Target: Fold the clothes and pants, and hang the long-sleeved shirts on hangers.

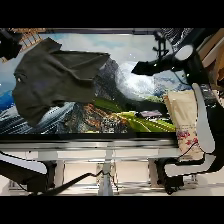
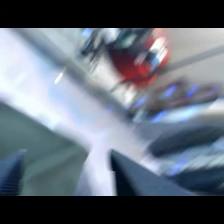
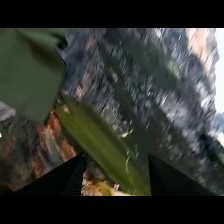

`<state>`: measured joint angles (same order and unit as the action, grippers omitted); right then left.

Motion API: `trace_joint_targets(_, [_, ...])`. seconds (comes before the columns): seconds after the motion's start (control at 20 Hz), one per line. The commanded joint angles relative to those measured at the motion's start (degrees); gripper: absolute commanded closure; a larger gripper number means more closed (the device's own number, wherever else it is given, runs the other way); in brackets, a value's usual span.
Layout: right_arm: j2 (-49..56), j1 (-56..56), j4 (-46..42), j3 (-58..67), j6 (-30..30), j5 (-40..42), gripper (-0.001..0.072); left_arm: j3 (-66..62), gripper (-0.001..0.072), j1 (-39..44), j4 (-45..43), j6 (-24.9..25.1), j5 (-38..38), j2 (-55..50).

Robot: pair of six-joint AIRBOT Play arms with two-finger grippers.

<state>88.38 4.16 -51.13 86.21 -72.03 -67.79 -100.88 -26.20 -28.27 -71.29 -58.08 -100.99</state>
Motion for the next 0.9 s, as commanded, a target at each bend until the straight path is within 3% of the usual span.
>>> trace_joint_targets(0.0, [0.02, 3.26, 6.05, -9.73, -0.22, 2.29, 0.0245, -0.98, 0.0252, -2.58, -33.64, -10.51, -23.04, -0.87])
trace_joint_targets(0.05, [0.02, 5.07, 8.20, -12.66, 0.68, 4.94, 0.0245, -0.20, 0.0253, -3.21, -43.08, -11.04, -28.04, -0.28])
trace_joint_targets(0.15, [0.17, 10.08, 11.82, -17.44, 1.11, 12.24, 0.0208, 4.07, 0.0246, -6.38, -49.90, -11.04, -28.26, 3.61])
trace_joint_targets(0.3, [4.72, 18.29, 17.18, -17.20, 1.11, 19.54, 0.0176, 9.60, 0.0187, -13.81, -49.75, -10.99, -21.35, 10.03])
trace_joint_targets(0.4, [10.62, 22.18, 20.85, -12.90, 0.87, 21.11, 0.0127, 9.90, 0.0006, -18.38, -49.72, -10.95, -19.12, 10.29])
trace_joint_targets(0.6, [22.14, 24.20, 21.97, 0.15, -7.28, 19.54, 0.0140, 9.90, 0.0003, -23.02, -46.84, -7.54, -16.44, 5.95])
trace_joint_targets(0.85, [30.01, 24.50, 21.81, 11.65, -9.57, 14.25, 0.0150, 9.90, 0.0005, -23.08, -35.26, -3.13, -13.18, -3.06])
